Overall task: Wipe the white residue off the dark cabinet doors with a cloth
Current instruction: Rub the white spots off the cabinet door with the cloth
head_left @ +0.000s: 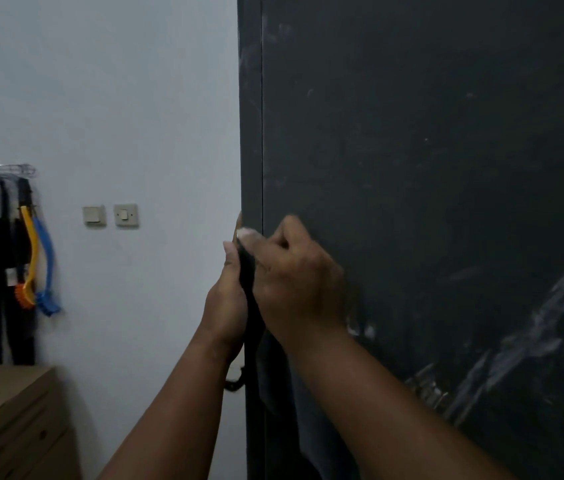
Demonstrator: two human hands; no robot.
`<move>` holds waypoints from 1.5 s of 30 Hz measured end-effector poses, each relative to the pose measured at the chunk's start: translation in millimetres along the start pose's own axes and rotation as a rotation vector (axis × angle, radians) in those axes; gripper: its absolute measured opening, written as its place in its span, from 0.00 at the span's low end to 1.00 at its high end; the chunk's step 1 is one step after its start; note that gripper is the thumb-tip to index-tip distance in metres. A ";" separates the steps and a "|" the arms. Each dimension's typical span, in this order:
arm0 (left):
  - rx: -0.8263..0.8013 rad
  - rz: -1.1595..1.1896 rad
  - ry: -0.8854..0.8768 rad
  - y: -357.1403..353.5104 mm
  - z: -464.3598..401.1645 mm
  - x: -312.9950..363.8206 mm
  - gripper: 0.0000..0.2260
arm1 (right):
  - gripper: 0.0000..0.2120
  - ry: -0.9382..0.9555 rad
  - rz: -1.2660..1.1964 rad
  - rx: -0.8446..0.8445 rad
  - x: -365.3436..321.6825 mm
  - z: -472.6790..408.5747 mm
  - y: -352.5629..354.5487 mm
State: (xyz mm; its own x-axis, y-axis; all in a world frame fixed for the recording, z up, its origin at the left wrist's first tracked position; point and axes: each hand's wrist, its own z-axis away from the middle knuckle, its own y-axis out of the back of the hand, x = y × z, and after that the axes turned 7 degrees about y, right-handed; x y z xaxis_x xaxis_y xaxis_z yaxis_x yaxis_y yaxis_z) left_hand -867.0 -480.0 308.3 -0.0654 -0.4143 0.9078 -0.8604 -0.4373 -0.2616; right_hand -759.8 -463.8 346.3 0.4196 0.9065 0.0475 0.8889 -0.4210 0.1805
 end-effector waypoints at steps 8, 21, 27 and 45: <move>0.035 -0.100 0.049 2.5 5.9 -6.8 0.26 | 0.09 0.025 0.067 -0.019 14.8 11.2 6.7; 0.038 -0.079 0.066 -0.1 15.6 -13.0 0.22 | 0.15 -0.080 -0.048 -0.100 -1.0 77.8 5.8; 0.061 -0.088 0.101 3.6 25.1 -25.6 0.33 | 0.11 -0.162 0.015 -0.007 9.8 36.4 12.1; 0.109 -0.212 0.156 5.8 31.9 -39.6 0.39 | 0.09 -0.155 0.046 0.040 36.9 89.8 11.5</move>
State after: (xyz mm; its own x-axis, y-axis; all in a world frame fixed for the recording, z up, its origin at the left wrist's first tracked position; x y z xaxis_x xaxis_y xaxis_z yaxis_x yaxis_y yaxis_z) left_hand -853.3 -491.5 260.3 0.0255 -0.1800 0.9833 -0.8044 -0.5878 -0.0867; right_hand -717.6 -438.2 261.9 0.4808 0.8713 -0.0983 0.8733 -0.4659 0.1422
